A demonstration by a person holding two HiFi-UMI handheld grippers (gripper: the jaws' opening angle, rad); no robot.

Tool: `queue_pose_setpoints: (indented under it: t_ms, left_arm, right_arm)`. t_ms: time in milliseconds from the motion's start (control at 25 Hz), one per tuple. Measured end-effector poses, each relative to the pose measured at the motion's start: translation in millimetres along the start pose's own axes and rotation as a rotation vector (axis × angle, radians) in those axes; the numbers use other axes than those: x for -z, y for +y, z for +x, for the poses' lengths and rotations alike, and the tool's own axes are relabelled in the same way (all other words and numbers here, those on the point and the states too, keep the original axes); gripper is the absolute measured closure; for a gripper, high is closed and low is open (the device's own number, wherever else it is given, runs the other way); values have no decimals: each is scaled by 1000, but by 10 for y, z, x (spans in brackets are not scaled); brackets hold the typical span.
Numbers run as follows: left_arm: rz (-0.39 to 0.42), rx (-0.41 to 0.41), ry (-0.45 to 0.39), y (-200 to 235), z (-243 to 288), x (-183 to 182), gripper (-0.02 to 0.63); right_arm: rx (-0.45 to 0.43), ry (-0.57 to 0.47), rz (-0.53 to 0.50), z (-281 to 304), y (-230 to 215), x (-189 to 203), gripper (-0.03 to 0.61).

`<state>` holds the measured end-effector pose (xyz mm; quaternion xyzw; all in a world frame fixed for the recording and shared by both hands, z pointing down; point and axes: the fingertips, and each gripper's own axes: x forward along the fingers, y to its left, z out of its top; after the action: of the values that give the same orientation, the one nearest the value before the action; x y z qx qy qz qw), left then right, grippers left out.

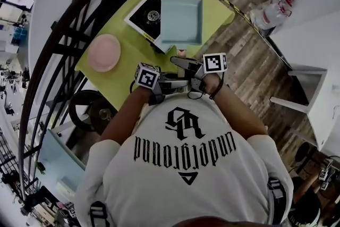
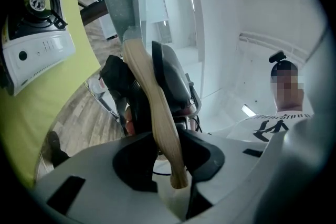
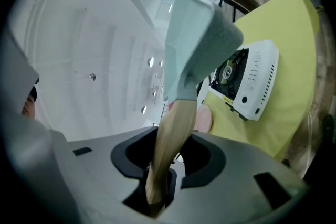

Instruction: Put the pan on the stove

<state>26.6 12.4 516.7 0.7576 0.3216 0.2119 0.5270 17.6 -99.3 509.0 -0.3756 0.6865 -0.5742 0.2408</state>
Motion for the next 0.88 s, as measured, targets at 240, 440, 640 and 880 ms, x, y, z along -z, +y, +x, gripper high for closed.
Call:
queue_pose_setpoints:
  t_ms: [240,440,640,880]
  left_arm:
    - [-3,-55,-119,172,341,-573,489]
    - [-12,-93,-219,305,567,-956,491]
    - [-12,-128,-313,507,815,-1237,492]
    - [-17,-178,-443,569,927,-1498,492]
  right_arm:
    - [-18,152,-30,-182,-124,-492,442]
    - [-54,261,-26,-299,-174,-796,443]
    - [-72,363,-57,-468,-313,-1044,442]
    - [-100,469,-69,-531,-358,-1177,442]
